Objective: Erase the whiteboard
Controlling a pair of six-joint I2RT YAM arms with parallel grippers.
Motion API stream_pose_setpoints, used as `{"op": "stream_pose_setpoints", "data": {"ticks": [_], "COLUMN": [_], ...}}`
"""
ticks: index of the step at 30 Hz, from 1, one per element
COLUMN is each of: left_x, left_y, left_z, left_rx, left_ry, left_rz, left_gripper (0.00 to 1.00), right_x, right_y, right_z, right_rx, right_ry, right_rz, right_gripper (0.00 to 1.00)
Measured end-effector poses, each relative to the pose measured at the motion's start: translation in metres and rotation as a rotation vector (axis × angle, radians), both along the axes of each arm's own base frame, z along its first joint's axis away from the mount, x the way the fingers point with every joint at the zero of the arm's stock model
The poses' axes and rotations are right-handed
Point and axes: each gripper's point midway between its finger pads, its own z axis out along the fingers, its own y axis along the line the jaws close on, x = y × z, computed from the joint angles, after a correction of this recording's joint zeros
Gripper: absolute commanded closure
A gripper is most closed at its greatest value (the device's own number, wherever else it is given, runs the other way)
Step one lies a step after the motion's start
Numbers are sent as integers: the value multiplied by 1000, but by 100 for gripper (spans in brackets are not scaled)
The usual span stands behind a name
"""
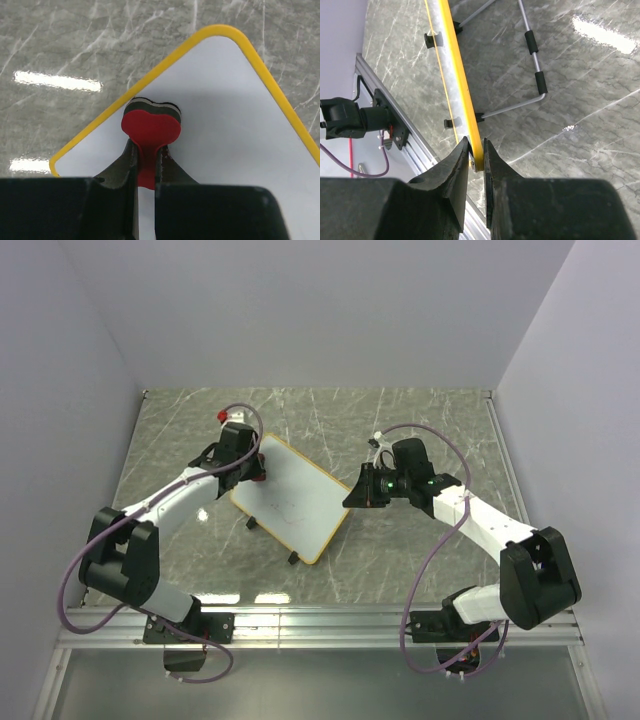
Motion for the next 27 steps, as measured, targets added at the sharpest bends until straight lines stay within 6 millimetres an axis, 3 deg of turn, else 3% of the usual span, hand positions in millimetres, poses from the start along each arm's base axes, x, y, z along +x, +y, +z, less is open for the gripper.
{"op": "stream_pose_setpoints", "data": {"ticks": [4,11,16,22,27], "left_x": [-5,-39,-58,-59,-60], "left_y": [-14,-84,-112,-102,-61], "left_z": [-1,11,16,15,-9], "left_rx": [-3,-43,-74,-115,-127], "left_ry": [-20,-58,-66,-68,-20], "left_rz": [-41,-212,-272,-231,-133], "left_gripper": [100,100,100,100,100], "right_x": [-1,-2,-2,-2,-1], "right_y": [0,-1,-1,-1,0], "right_z": [0,-2,-3,-2,-1], "right_rx": [-2,-6,-9,-5,-2], "right_ry": [3,12,16,12,8], "right_rz": [0,-1,-2,1,1], "right_gripper": [100,100,100,100,100]}}
